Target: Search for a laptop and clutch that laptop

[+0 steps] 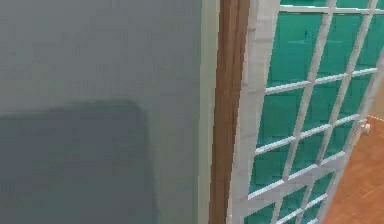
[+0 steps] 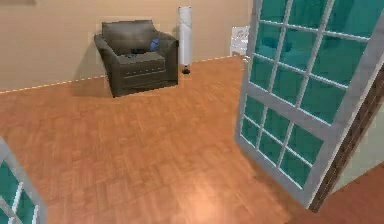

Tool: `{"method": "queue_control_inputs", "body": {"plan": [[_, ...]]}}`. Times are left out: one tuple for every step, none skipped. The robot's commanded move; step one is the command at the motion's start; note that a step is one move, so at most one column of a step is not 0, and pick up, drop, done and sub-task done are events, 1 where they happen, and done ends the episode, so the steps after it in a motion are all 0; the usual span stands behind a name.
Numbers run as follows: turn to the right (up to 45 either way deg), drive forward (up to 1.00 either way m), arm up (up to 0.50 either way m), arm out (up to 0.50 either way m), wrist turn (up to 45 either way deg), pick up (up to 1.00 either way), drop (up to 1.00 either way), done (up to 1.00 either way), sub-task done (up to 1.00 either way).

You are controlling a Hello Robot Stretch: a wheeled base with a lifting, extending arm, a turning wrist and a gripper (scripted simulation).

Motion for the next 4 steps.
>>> {"method": "queue_control_inputs", "body": {"plan": [[-45.0,0.0,0.0,0.0,0.0,0.0,0.0,0.0,0.0],[-45.0,0.0,0.0,0.0,0.0,0.0,0.0,0.0,0.0],[-45.0,0.0,0.0,0.0,0.0,0.0,0.0,0.0,0.0],[-39.0,0.0,0.0,0.0,0.0,0.0,0.0,0.0,0.0]]}}
